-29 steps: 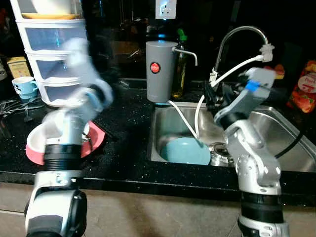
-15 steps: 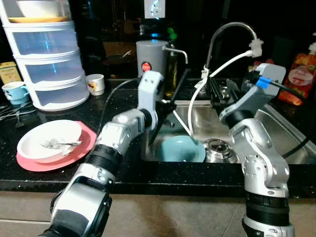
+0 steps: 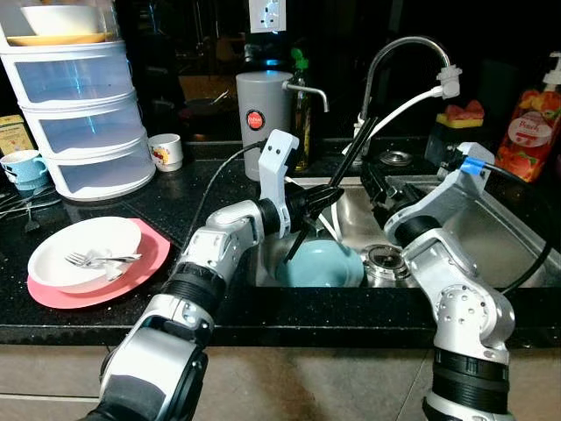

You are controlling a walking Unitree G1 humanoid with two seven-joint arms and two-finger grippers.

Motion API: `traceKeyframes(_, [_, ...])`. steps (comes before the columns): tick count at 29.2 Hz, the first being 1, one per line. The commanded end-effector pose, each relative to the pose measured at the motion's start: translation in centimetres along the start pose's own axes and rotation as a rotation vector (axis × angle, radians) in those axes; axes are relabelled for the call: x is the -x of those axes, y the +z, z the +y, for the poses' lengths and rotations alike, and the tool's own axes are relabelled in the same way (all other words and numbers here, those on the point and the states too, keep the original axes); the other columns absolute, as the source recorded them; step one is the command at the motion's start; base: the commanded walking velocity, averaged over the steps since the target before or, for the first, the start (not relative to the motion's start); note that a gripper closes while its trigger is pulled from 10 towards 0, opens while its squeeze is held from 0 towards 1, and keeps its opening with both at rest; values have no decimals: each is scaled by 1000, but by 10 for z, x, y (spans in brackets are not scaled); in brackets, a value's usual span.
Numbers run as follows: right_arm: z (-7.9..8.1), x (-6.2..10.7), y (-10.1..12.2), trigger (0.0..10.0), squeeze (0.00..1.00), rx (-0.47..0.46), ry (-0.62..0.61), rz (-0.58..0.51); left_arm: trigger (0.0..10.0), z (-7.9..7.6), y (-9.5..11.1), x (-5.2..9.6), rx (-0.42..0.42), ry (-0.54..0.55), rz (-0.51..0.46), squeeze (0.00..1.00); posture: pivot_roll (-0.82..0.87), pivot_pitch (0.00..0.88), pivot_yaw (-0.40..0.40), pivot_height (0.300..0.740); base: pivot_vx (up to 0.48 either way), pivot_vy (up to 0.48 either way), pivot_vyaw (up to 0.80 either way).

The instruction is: Kitchen organization

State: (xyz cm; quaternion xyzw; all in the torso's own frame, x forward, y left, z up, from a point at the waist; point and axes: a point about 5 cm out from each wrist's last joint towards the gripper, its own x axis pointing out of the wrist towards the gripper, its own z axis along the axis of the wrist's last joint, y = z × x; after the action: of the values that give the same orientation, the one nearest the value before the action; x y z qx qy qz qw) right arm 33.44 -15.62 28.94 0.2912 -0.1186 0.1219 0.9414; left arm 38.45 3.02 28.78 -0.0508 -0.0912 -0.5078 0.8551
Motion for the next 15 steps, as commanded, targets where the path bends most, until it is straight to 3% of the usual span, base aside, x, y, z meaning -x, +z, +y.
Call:
traceKeyframes(1, [6, -2, 0, 10000, 0, -54, 48, 11, 10000, 2, -1, 1, -12, -8, 6, 0, -8, 35, 16, 740, 0, 0, 0])
traceKeyframes(8, [14, -1, 3, 10000, 0, -107, 122, 7, 10000, 5, -4, 2, -5, 11, 12, 0, -6, 35, 12, 740, 0, 0, 0])
traceKeyframes(9, [15, 0, 3, 10000, 565, -109, 137, 6, 10000, 7, -4, 3, 2, 26, 7, 0, -6, 35, 12, 740, 0, 0, 0])
traceKeyframes(11, [17, 1, 3, 10000, 573, -114, 157, 7, 10000, 10, -2, 4, 14, 44, -2, 0, -9, 39, 8, 740, 0, 0, 0])
traceKeyframes(12, [18, 2, 2, 10000, 1000, -115, 167, 8, 10000, 11, -2, 4, 15, 49, 1, 0, -9, 39, 8, 740, 0, 0, 0])
traceKeyframes(15, [20, 3, 2, 10000, 1000, -111, 179, 13, 10000, 10, -6, 3, 10, 40, 14, 0, -10, 42, 9, 740, 0, 0, 0])
